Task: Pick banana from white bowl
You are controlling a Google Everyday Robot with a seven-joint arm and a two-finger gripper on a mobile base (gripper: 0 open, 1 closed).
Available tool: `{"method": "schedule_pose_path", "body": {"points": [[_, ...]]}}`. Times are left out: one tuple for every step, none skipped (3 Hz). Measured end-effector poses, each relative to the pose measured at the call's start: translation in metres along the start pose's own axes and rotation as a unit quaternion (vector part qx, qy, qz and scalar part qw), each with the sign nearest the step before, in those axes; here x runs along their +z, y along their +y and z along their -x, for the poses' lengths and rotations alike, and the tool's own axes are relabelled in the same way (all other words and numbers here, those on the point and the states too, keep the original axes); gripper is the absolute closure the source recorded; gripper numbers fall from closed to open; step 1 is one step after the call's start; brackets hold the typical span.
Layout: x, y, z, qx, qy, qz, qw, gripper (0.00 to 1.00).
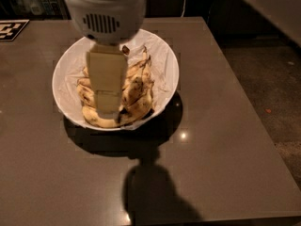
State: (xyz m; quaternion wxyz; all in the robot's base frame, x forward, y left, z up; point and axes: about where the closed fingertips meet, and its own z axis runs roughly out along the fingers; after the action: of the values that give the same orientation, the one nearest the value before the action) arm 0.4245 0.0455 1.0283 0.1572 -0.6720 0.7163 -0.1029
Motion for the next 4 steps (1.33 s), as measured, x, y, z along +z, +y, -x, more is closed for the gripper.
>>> {"method": "schedule_pose_path", "body": {"points": [[0.024,-0.013,0.036,0.007,0.003,0.009,0.9999,0.0],[0.051,-0.024,0.06,0.011,0.001,0.035,0.9993,0.0],[0.079,-0.03,0.068,0.022,0.001,0.072,0.9971,0.0],[0.102,-0.033,0.06,0.048,0.003,0.112,0.9925,0.0]]}}
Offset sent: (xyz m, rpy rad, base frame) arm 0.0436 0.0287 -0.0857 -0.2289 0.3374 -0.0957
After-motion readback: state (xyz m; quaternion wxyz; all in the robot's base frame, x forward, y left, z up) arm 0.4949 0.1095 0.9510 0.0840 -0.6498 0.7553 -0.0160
